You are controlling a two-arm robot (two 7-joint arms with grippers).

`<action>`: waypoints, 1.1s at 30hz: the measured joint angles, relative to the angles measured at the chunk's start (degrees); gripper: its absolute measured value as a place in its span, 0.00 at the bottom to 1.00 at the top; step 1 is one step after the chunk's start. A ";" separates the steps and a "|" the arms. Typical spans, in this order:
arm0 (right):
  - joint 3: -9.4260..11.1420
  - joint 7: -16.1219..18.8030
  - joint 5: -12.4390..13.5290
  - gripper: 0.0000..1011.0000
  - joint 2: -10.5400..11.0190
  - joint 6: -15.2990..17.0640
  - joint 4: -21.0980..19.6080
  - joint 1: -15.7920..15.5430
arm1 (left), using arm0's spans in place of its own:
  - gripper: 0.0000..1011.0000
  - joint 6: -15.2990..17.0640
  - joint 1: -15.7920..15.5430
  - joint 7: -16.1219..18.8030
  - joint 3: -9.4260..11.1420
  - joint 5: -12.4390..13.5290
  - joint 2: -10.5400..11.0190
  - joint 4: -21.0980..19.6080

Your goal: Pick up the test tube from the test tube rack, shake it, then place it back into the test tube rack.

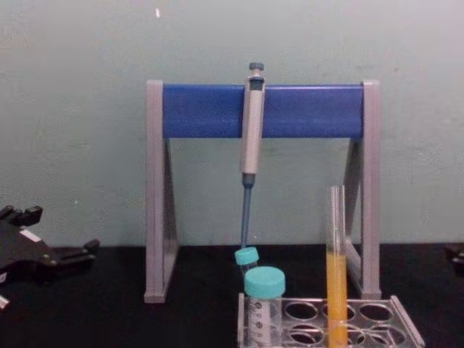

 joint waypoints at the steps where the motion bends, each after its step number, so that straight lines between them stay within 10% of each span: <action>1: 0.00 0.00 0.00 0.99 0.00 0.00 0.00 0.00 | 0.99 0.00 0.00 0.00 0.00 0.00 0.00 0.00; 33: 0.00 0.00 0.00 0.99 0.00 0.00 0.00 0.00 | 0.99 0.00 0.00 0.00 0.00 0.00 0.00 0.00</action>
